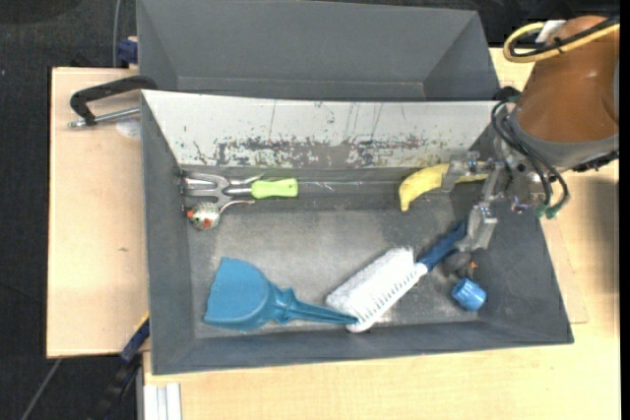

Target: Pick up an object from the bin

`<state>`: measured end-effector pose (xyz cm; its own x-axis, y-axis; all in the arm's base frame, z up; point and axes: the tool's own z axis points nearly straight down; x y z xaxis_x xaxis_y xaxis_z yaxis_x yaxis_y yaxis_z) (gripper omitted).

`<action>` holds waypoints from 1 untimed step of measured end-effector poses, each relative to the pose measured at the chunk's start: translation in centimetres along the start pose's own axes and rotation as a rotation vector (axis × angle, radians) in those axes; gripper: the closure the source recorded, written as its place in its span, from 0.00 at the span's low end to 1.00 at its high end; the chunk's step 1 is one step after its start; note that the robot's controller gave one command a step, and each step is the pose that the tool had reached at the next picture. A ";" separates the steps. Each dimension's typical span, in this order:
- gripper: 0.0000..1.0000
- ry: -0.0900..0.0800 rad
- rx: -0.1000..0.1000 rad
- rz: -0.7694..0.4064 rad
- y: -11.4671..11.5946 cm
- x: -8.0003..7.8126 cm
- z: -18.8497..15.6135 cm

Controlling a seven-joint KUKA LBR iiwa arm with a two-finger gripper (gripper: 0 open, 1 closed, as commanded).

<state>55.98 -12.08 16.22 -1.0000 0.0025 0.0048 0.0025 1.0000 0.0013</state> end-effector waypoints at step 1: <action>0.00 0.008 -0.005 -0.060 -1.9 1.1 9.1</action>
Offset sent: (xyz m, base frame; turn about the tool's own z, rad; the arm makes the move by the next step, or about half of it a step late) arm -0.0097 -0.0199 -0.0876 -0.0630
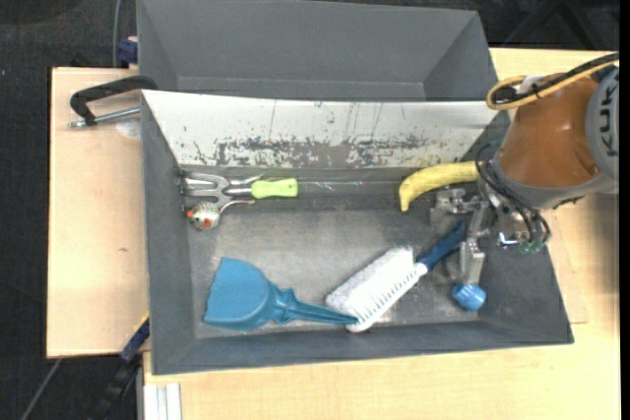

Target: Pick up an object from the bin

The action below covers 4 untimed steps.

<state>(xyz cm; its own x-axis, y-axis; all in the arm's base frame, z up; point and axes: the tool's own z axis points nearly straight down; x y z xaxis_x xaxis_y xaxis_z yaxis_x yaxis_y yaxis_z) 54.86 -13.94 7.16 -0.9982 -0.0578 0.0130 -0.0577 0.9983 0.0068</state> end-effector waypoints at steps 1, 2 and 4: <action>0.00 0.003 -0.003 -0.029 3.2 4.0 0.2; 1.00 -0.003 0.000 -0.029 3.1 3.7 0.2; 1.00 -0.006 -0.018 0.014 0.8 -4.2 0.0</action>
Offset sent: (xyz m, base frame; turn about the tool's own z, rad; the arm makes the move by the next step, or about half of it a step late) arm -0.0407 0.0276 -0.0016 -0.0275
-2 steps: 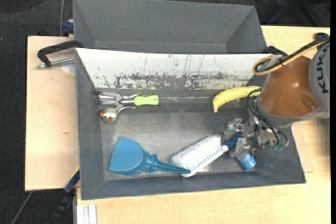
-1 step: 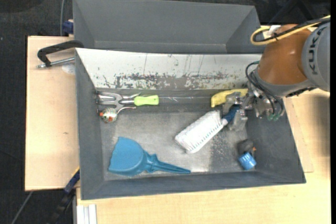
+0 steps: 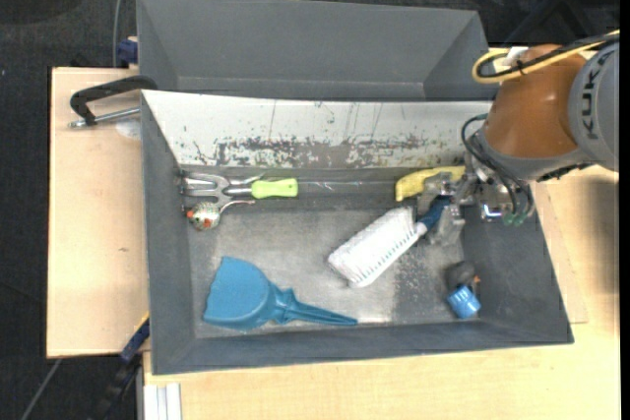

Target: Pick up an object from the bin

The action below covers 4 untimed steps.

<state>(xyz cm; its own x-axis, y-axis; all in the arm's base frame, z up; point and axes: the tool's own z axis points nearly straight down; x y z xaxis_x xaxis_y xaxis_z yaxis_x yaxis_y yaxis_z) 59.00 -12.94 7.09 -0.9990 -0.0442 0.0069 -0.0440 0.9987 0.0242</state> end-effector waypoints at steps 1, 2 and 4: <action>1.00 0.009 -0.022 0.024 -1.0 0.0 0.1; 1.00 0.005 -0.026 0.053 -0.5 0.8 -0.1; 1.00 0.015 -0.054 0.077 -0.9 -1.2 0.0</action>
Offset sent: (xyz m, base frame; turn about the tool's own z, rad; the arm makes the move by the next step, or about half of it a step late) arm 0.0004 -0.0225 -0.0009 0.0321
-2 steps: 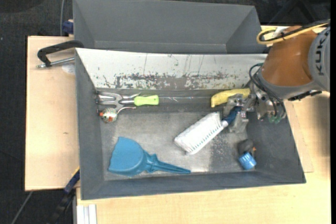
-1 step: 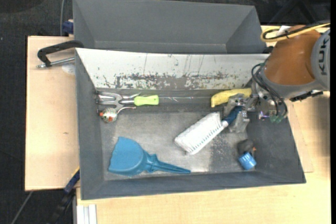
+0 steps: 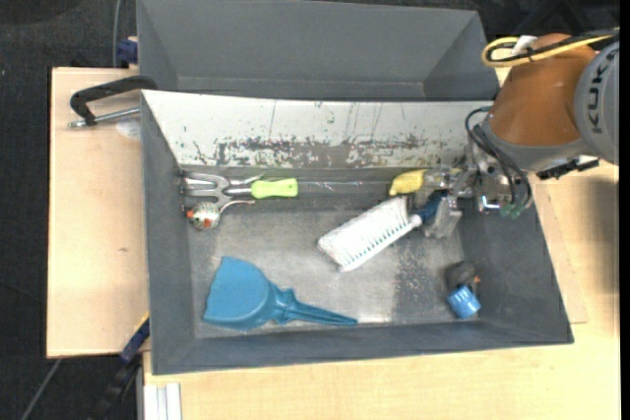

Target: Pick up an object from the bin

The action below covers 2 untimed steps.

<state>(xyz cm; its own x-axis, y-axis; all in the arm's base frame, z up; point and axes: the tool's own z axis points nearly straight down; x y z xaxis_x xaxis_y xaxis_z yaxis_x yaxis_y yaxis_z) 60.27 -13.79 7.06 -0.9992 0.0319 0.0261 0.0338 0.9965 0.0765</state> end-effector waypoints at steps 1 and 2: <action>1.00 -0.001 -0.004 0.021 -1.0 3.5 -1.3; 1.00 -0.015 -0.001 0.007 0.9 2.5 -15.1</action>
Offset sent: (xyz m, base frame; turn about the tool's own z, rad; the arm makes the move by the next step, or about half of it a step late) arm -0.0359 -0.0121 0.0109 0.0208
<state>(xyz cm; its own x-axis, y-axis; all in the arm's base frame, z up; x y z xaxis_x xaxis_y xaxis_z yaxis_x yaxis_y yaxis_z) 58.20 -14.02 22.26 -0.9991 0.0398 0.0118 0.0406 0.9962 0.0774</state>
